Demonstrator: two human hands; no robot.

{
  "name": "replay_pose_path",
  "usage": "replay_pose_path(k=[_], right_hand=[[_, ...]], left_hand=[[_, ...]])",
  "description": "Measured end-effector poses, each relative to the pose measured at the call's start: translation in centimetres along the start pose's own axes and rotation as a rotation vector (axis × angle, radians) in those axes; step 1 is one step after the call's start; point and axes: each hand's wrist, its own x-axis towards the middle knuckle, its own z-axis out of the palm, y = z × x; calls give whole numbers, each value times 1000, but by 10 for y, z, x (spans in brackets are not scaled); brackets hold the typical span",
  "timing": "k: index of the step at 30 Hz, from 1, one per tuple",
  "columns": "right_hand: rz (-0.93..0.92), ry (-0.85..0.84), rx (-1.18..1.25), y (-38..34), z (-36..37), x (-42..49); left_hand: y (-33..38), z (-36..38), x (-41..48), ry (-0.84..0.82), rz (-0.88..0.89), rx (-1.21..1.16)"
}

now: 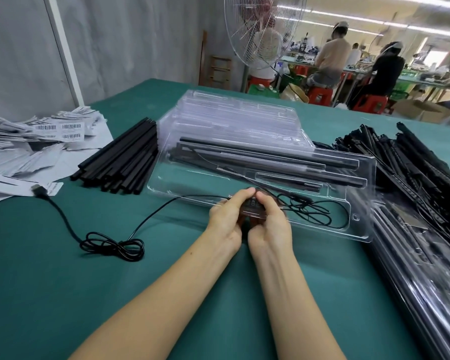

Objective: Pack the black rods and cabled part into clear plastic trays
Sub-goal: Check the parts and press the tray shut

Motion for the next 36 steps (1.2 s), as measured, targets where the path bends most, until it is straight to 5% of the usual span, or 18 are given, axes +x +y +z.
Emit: replay_pose_path(k=[22,29,36], right_hand=[[133,51,-68,-3,-2,-13],[140,96,-249,-10,-1,-20],[355,-111,-652,-36,-20,-36]], left_hand=[[7,-6,-2,26,4,137],[18,-16,-10,21,-76,214],[38,-36,-27,-156,-298,423]])
